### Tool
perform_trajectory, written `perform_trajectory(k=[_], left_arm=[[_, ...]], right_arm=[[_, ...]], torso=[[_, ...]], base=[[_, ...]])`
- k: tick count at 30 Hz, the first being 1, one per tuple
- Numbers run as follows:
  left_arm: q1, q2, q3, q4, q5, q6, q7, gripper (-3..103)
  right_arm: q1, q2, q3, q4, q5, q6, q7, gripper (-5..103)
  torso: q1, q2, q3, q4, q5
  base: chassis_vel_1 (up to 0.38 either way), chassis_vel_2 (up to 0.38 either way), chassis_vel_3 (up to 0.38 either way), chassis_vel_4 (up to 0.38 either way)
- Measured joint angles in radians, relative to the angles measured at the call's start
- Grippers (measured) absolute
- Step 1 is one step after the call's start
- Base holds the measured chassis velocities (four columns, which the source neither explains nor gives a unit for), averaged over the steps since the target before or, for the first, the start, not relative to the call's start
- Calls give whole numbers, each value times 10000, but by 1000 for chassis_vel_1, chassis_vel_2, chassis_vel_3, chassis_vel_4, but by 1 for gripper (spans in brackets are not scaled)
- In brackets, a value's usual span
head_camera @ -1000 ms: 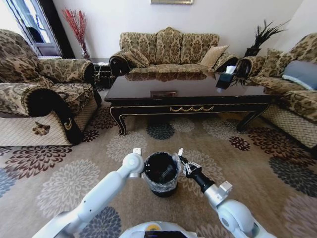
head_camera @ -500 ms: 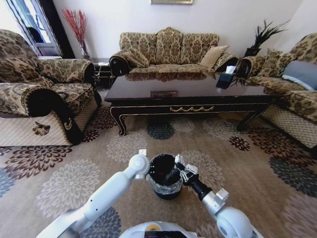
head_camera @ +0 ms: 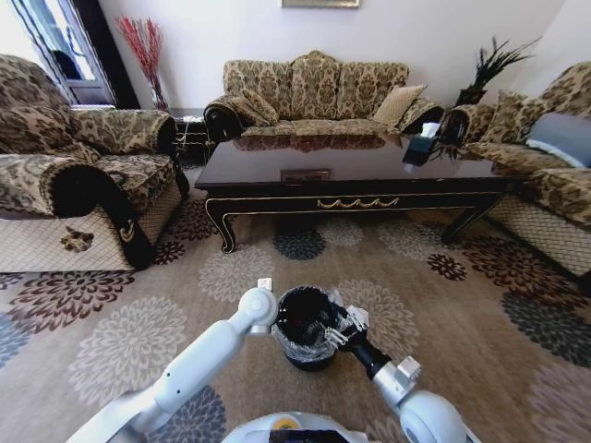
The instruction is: Move to the front of the table and pick up the trash from the floor, then place it into the trash bin.
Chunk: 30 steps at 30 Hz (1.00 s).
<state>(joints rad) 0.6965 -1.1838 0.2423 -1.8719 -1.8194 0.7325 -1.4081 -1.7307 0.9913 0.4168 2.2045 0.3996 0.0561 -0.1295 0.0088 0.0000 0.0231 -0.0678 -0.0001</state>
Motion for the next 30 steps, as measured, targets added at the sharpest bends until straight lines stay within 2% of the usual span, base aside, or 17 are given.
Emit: perform_trajectory(k=[1, 3, 4, 5, 6, 9, 13, 19, 30], left_arm=[[19, 14, -16, -3, -3, 3, 0, 0], [86, 62, -91, -20, -4, 13, 0, 0], [86, 62, -91, -20, -4, 13, 0, 0], [115, 82, -128, -38, -4, 16, 3, 0], [298, 168, -531, -48, -16, 21, 57, 0], [502, 288, -1028, 8, -17, 23, 123, 0], [922, 854, -1940, -146, -136, 27, 312, 0], [1401, 1361, -2590, -366, -218, 28, 498, 0], [2584, 2061, -3818, -823, -321, 31, 886, 0]], right_arm=[[1, 0, 0, 7, 1, -2, 2, 79], [-4, 12, -4, 13, 1, -5, 5, 90], [-4, 12, -4, 13, 1, -5, 5, 90], [-5, 14, -6, 13, 1, -5, 9, 95], [56, 37, 1, -5, 81, -6, 56, 100], [172, 44, 27, -45, 238, -19, 144, 100], [560, -91, 155, -236, 690, -84, 302, 100], [1078, -332, 183, -700, 1054, -164, 441, 100], [2729, -391, -538, -3298, 1175, -82, 576, 100]], torso=[[0, 0, 0, 0, 0], [0, 0, 1, 0, 0], [0, 0, 1, 0, 0], [0, 0, 1, 0, 0], [0, 0, 0, -2, -1], [0, 0, 0, -2, -1], [0, 0, 1, 2, -2], [0, 0, 1, 0, -1], [0, 0, 1, 1, 0]], base=[[0, 0, 0, 0], [0, 0, 0, 0], [0, 0, 0, 0], [0, 0, 0, 0], [0, 0, 0, 0], [0, 0, 0, 0], [0, 0, 0, 0], [0, 0, 0, 0], [0, 0, 0, 0]])
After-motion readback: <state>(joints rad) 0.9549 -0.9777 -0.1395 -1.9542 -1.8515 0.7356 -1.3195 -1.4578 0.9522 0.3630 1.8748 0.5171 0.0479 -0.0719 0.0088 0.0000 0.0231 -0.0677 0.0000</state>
